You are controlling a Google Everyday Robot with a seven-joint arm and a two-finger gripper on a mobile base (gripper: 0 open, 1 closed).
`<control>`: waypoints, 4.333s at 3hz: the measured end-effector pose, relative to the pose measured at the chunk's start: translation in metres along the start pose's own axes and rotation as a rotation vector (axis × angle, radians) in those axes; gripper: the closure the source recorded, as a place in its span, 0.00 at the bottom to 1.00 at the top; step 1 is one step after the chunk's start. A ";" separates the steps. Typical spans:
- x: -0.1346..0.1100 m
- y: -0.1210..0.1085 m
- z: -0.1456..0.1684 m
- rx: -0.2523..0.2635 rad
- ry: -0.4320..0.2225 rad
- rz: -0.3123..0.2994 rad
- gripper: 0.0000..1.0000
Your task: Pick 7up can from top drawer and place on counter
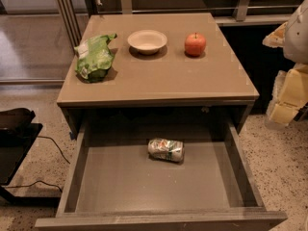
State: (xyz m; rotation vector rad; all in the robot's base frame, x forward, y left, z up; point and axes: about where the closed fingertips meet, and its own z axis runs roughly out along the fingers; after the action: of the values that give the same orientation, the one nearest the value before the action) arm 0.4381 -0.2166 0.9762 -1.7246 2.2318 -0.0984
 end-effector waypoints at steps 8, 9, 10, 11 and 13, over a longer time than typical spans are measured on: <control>-0.026 0.052 0.205 -0.123 -0.287 0.013 0.00; -0.052 0.059 0.252 -0.190 -0.381 0.004 0.00; -0.073 0.067 0.294 -0.242 -0.466 0.022 0.00; -0.085 0.075 0.326 -0.248 -0.565 0.057 0.00; -0.102 0.074 0.372 -0.088 -0.590 0.071 0.00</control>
Offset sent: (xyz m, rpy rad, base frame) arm -0.0003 0.0020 -0.0101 0.0389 0.0267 0.0070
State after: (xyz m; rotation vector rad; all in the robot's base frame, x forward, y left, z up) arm 0.4997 -0.0479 0.6273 -1.4632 1.8673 0.4696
